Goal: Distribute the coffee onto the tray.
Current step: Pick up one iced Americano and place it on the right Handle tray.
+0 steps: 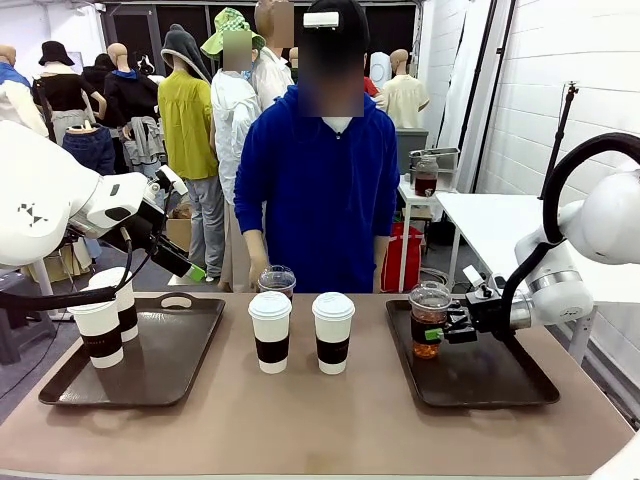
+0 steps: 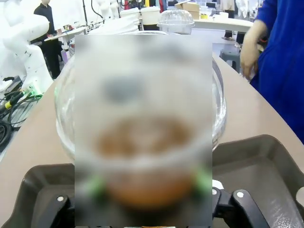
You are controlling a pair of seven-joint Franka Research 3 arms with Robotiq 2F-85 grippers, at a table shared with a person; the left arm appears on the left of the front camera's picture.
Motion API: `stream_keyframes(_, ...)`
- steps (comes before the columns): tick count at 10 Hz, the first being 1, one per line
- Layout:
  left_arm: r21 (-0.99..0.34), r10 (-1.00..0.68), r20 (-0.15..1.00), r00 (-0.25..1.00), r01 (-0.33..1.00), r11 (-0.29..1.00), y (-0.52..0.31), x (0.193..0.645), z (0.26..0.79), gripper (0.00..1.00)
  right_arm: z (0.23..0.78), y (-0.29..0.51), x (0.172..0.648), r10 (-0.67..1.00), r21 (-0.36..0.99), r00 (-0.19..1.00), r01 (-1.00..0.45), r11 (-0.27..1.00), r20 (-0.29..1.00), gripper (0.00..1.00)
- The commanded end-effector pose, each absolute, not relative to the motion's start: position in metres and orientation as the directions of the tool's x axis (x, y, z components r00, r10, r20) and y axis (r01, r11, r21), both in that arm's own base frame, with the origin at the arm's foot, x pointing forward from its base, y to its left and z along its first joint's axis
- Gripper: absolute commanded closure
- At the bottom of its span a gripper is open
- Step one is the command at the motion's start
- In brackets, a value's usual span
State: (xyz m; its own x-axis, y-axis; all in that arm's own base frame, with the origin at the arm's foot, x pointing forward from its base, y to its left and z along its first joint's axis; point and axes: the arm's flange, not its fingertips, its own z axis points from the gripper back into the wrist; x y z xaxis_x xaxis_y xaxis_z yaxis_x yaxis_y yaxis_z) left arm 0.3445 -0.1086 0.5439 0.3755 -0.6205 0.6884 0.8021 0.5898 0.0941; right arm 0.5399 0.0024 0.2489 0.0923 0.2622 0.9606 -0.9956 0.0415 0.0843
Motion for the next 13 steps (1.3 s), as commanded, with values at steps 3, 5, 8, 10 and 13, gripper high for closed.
stream_keyframes(3,0.091,-0.618,0.691,0.376,0.803,0.590,-0.107,0.345,0.544,0.00,0.249,-0.002,0.531,0.277,0.095,0.095,-0.995,0.014,0.956,0.00)
stream_keyframes(5,0.091,-0.618,0.691,0.376,0.803,0.590,-0.107,0.345,0.544,0.00,0.252,-0.009,0.525,0.275,0.095,0.098,-0.995,0.023,0.957,0.00)
stream_keyframes(8,0.091,-0.618,0.691,0.376,0.803,0.590,-0.107,0.345,0.544,0.00,0.254,-0.026,0.511,0.274,0.104,0.123,-0.991,0.082,0.954,0.00)
stream_keyframes(10,0.091,-0.618,0.691,0.376,0.803,0.590,-0.107,0.345,0.544,0.00,0.253,-0.044,0.499,0.264,0.116,0.148,-0.984,0.132,0.953,0.00)
stream_keyframes(13,0.091,-0.618,0.691,0.376,0.803,0.590,-0.107,0.345,0.544,0.00,0.254,-0.066,0.483,0.235,0.112,0.159,-0.973,0.204,0.959,0.00)
